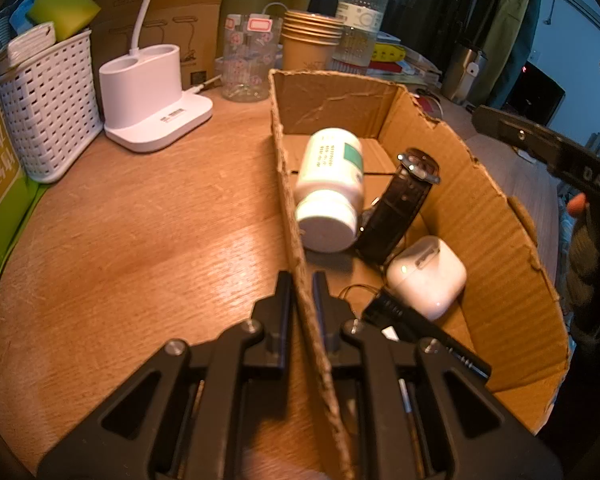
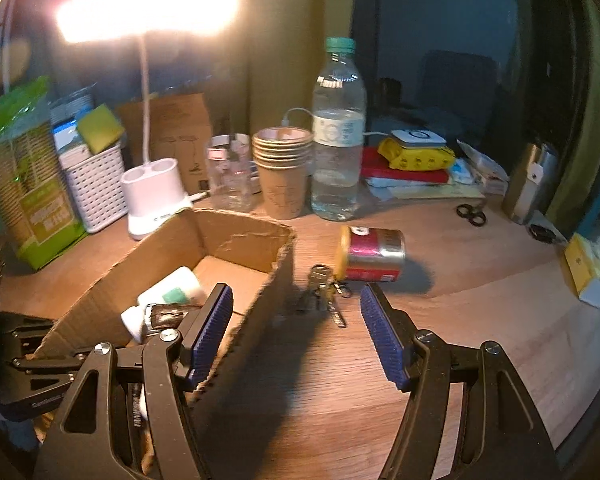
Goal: Organize rigid objects
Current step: 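Move the right gripper toward the keys beside the red-gold can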
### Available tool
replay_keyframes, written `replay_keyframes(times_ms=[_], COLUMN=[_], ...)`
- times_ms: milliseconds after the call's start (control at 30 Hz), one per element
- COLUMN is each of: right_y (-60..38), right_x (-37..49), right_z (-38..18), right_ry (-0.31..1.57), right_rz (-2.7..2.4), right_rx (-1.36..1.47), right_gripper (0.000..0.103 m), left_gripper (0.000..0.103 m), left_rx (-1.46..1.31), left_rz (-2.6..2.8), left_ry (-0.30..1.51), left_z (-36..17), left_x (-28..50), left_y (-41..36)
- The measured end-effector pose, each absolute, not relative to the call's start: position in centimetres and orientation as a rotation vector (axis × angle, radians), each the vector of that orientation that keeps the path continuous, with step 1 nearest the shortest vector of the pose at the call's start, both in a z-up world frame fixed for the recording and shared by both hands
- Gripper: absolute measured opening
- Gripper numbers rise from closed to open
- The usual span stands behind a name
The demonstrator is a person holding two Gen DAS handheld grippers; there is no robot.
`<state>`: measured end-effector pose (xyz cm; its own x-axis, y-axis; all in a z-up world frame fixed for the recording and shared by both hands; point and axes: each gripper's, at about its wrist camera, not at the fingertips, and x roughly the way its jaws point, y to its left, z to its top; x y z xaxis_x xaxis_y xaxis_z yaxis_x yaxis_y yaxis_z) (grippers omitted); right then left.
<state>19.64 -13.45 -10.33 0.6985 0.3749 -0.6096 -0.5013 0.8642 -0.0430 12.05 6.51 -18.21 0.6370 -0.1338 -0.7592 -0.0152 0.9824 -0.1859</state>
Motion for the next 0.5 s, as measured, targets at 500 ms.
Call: replay_keyframes(times_ms=[500], right_y=[-15.5], right_x=[23.5], right_z=[-12.6], right_ry=[0.681], right_rz=[0.406], right_rx=[-0.183], right_gripper=[0.07], left_gripper=[0.011], left_rx=[-0.182], left_rz=[-0.068], left_ry=[0.879], left_z=[-18.2], left_x=[12.1], left_y=[6.4])
